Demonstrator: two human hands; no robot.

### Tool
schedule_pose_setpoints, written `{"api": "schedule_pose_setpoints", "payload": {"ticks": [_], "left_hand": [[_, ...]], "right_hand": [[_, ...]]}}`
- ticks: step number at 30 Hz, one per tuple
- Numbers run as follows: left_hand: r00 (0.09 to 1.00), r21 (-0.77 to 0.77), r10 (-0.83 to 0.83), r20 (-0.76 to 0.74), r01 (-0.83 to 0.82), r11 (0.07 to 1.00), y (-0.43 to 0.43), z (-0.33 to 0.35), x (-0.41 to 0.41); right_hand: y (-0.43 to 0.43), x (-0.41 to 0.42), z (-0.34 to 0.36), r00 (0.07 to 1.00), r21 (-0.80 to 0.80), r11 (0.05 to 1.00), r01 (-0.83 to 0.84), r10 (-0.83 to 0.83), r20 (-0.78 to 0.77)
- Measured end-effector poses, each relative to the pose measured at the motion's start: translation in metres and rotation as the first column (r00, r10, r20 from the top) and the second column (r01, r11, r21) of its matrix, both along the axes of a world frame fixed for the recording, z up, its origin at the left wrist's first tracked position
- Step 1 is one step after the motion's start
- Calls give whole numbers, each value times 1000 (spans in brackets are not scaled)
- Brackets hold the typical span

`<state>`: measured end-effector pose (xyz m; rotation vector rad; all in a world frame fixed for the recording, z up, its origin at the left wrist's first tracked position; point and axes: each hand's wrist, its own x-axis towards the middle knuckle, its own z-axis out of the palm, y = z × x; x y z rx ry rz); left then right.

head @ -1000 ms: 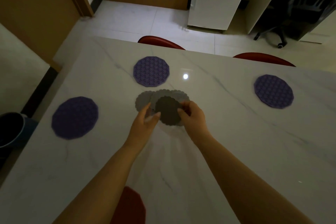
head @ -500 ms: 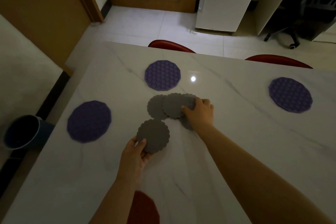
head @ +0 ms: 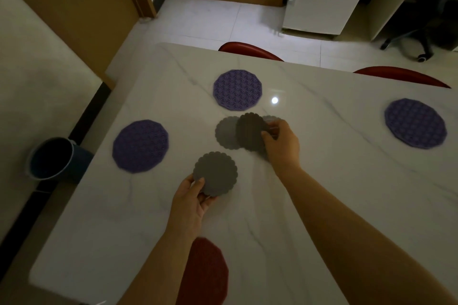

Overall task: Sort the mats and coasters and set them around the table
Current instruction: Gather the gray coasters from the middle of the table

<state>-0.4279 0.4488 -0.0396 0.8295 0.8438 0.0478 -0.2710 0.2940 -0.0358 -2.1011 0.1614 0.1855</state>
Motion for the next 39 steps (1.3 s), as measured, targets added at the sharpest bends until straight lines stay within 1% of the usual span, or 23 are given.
{"api": "schedule_pose_setpoints", "payload": {"ticks": [3, 6, 8, 11, 13, 15, 17, 19, 21, 24, 28, 31, 37, 39], "left_hand": [[999, -11, 13, 36, -13, 1000, -1, 9, -10], [998, 22, 25, 60, -26, 999, -2, 14, -25], [997, 16, 10, 74, -11, 1000, -6, 12, -37], [996, -25, -26, 91, 29, 999, -13, 7, -49], [991, -29, -59, 123, 63, 998, -18, 4, -55], [984, -36, -83, 158, 89, 995, -22, 2, -59], [981, -62, -81, 179, 93, 994, -25, 0, -62], [980, -89, -63, 190, 81, 993, -26, -3, -65], [977, -106, -57, 204, 80, 991, -27, -5, -67], [977, -123, -58, 206, 84, 989, -29, -7, -68], [978, -124, -66, 196, 91, 988, -30, -5, -69], [978, -117, -88, 191, 111, 987, -29, -4, -67], [967, -75, -136, 215, 155, 985, -26, 2, -64], [968, -83, -129, 217, 150, 985, -26, 2, -62]], "right_hand": [[-12, -25, 9, 995, 198, 980, 3, 16, -95], [-25, -58, 15, 981, 349, 931, 107, -42, -188], [-28, -78, 19, 972, 415, 898, 147, -52, -231], [-25, -98, 21, 967, 479, 872, 101, 28, -254], [-18, -106, 20, 952, 455, 890, 25, 118, -283], [-11, -112, 18, 936, 389, 920, -49, 178, -303], [-8, -116, 15, 952, 316, 945, -87, 172, -254], [-7, -120, 13, 967, 209, 968, -140, 179, -182], [-8, -122, 12, 965, 123, 974, -190, 208, -159], [-10, -125, 14, 955, 94, 972, -217, 232, -188], [-13, -129, 16, 956, 28, 966, -256, 257, -139], [-14, -130, 16, 950, 21, 959, -283, 283, -130], [-17, -127, 12, 932, 29, 948, -318, 318, -173], [-17, -121, 11, 927, 52, 944, -327, 331, -176]]}}
